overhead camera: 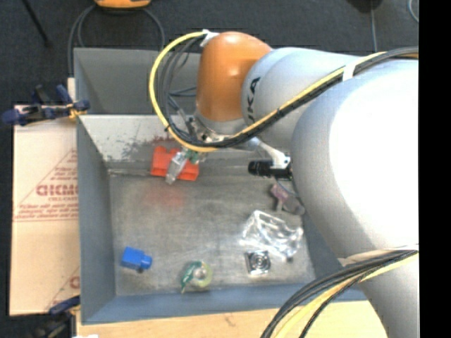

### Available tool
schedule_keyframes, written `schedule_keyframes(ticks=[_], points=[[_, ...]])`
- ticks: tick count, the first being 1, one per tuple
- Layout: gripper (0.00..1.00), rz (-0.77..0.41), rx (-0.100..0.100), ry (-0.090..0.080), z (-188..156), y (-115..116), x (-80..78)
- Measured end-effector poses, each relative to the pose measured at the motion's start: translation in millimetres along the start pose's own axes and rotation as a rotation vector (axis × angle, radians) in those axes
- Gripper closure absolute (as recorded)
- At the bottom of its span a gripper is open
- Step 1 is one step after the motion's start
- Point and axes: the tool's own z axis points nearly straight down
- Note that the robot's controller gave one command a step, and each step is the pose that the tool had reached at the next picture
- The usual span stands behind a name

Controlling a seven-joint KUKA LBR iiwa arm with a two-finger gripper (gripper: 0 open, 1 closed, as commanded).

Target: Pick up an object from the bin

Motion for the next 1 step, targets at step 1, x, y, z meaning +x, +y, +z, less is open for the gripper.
schedule_keyframes(ticks=[1], points=[[1.0,-0.002,0.002,0.002,-23.5,0.3,-1.9]])
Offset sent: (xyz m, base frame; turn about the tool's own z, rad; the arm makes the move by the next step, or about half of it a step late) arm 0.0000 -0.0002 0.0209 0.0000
